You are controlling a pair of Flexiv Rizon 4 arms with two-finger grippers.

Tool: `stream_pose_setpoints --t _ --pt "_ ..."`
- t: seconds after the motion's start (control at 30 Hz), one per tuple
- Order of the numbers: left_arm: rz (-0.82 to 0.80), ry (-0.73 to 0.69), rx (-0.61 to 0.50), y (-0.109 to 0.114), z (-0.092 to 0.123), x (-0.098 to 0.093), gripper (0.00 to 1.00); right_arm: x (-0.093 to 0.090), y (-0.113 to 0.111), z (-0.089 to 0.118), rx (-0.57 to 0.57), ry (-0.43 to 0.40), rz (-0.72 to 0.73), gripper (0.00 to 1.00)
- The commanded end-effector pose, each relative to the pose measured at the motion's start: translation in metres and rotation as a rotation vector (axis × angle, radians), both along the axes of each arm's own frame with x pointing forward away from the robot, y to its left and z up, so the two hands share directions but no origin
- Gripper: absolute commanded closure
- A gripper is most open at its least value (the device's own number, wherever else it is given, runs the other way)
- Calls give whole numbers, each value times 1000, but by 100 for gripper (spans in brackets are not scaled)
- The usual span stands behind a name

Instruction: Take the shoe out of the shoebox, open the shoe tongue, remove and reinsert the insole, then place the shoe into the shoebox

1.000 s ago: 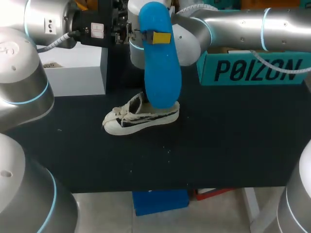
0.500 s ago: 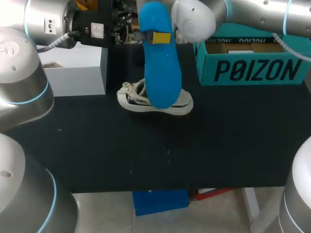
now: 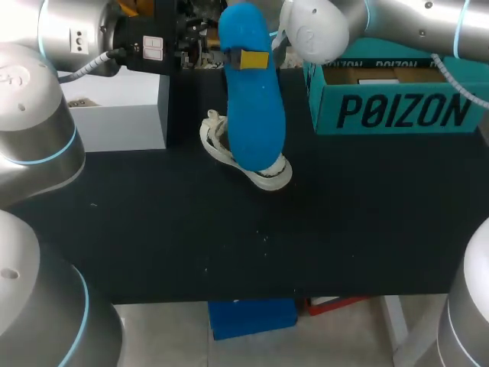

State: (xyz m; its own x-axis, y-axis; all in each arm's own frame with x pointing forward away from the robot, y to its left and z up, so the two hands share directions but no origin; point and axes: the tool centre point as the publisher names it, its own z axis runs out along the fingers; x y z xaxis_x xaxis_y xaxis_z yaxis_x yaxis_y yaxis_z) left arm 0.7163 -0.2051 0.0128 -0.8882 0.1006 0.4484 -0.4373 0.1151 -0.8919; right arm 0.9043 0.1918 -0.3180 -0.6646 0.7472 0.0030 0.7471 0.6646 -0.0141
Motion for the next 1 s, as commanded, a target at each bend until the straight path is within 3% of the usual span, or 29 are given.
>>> stream_pose_setpoints --t 0.03,0.37,1.0 --pt "2 0 1 -1 -1 -1 100 -11 -3 3 47 -53 -653 100" --pt "2 0 1 -1 -1 -1 100 -21 4 -2 20 -92 -729 100" --pt "2 0 1 -1 -1 -1 100 -30 10 -48 -67 -99 -758 100"
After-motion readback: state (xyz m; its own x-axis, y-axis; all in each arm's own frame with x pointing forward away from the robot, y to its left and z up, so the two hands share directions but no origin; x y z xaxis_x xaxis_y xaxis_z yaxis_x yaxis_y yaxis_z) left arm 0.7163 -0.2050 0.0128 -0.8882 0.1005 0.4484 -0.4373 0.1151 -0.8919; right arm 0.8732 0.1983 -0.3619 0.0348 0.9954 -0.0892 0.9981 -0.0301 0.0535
